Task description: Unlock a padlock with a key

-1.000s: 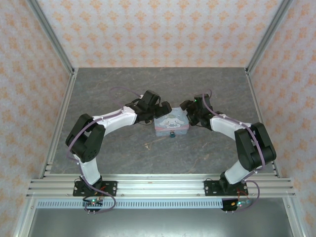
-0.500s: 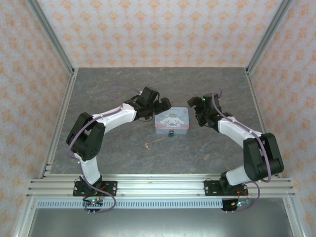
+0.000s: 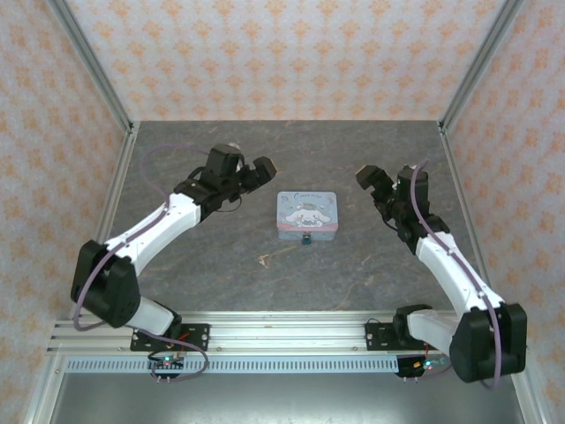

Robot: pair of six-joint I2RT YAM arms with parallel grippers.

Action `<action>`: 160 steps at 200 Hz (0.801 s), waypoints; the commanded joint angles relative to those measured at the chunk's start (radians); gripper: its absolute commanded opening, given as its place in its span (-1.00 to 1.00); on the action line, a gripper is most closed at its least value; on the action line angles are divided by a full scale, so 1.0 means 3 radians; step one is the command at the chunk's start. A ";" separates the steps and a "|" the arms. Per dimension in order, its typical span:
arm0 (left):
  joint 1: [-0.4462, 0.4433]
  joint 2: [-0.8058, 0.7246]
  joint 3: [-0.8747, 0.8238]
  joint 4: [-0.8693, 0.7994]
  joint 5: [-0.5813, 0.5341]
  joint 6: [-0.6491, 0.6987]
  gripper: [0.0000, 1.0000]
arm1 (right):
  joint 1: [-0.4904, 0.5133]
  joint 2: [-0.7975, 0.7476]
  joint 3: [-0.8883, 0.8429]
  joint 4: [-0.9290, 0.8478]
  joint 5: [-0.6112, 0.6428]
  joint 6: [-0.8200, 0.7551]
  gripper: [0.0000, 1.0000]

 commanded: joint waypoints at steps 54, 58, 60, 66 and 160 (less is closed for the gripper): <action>0.0039 -0.0847 -0.0482 -0.0589 -0.0750 0.0249 1.00 | 0.1098 0.0120 0.0282 -0.0696 0.0103 0.0157 0.48; 0.0056 -0.0873 -0.0489 -0.0614 -0.0785 0.0252 1.00 | 0.1198 0.0142 0.0284 -0.0700 0.0157 0.0186 0.45; 0.0061 -0.0885 -0.0492 -0.0630 -0.0797 0.0247 1.00 | 0.1256 0.0156 0.0281 -0.0703 0.0189 0.0208 0.44; 0.0098 -0.0909 -0.0504 -0.0661 -0.0812 0.0243 1.00 | 0.1419 0.0198 0.0294 -0.0707 0.0273 0.0266 0.42; 0.1056 -0.0870 -0.0648 -0.0949 -0.0557 -0.0079 1.00 | 0.2769 0.1781 0.1315 -0.1386 0.1089 0.0722 0.19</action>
